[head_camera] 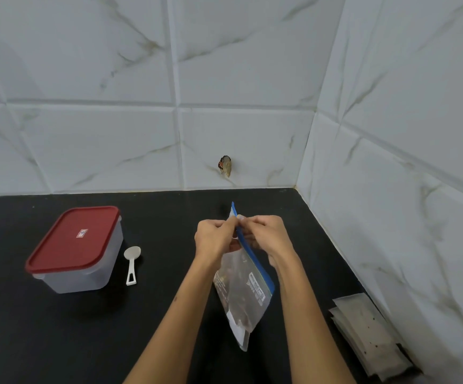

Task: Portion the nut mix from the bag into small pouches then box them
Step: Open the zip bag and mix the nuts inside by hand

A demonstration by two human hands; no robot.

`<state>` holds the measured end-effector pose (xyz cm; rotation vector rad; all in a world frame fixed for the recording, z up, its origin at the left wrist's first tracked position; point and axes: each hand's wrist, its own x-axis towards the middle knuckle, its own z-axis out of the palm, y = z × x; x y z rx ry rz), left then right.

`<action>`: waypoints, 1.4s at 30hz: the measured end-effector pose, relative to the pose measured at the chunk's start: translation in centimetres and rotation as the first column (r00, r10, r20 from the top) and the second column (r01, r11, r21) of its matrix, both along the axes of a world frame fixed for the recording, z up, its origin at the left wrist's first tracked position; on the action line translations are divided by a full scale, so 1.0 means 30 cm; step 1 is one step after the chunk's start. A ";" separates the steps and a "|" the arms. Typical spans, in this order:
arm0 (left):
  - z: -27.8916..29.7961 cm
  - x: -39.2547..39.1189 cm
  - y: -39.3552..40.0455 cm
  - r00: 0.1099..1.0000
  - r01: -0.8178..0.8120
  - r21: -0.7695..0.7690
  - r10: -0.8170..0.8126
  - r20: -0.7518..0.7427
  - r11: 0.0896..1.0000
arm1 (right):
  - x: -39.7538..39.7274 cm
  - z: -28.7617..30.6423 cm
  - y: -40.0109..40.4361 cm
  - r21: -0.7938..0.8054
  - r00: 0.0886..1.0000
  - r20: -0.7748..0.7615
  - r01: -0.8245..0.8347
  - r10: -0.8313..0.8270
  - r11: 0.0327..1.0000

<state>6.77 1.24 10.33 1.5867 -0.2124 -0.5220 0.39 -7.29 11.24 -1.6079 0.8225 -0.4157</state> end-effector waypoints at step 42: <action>0.031 0.001 0.106 0.917 -0.073 0.216 -0.020 0.399 0.974 | 0.001 0.017 0.023 -0.066 0.995 -0.087 0.043 -0.049 0.997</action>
